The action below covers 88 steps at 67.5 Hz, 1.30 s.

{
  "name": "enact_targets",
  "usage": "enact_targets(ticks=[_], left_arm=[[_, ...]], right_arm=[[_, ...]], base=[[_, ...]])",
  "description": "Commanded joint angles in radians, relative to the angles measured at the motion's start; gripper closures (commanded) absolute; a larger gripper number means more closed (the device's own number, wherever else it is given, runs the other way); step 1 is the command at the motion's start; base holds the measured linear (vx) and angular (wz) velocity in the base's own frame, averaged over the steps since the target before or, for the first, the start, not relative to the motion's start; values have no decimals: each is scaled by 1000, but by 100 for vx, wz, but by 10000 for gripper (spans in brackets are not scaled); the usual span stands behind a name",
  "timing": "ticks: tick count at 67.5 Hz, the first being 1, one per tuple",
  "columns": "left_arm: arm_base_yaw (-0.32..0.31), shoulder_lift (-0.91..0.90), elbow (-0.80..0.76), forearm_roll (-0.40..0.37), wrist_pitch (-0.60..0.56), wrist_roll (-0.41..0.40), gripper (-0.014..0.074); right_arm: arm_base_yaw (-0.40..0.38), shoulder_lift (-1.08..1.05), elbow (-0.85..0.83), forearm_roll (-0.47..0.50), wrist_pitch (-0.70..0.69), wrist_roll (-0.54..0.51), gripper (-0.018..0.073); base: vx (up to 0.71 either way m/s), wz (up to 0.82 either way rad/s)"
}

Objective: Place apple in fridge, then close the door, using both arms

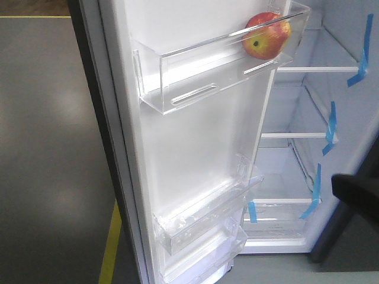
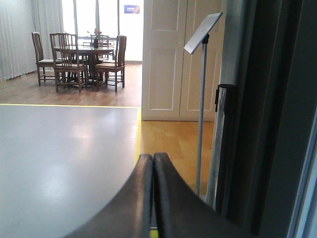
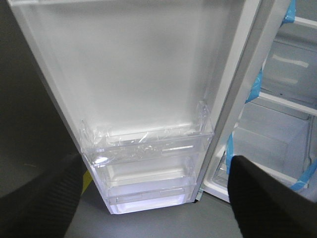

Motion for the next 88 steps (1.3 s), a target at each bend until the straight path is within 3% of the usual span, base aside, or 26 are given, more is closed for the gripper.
enact_targets(ticks=[1, 19, 37, 65, 80, 88], left_arm=[[2, -16, 24, -2, -75, -13, 602], [2, -16, 24, -2, -75, -13, 602], [2, -16, 24, -2, -75, -13, 602], [2, -16, 24, -2, -91, -13, 602], [2, -16, 24, -11, -90, -18, 602], [2, -16, 24, -11, -90, -68, 602]], right_arm=[[-1, -64, 46, -4, -68, 3, -22], [-1, -201, 178, -5, -48, 22, -22], [-1, -298, 204, 3, 116, 22, -22], [-1, -519, 204, 193, 355, -137, -22], [-1, -550, 204, 204, 369, -140, -22], [-1, -550, 204, 201, 403, -139, -22]], base=[[0, 0], [0, 0], [0, 0], [0, 0], [0, 0], [0, 0]])
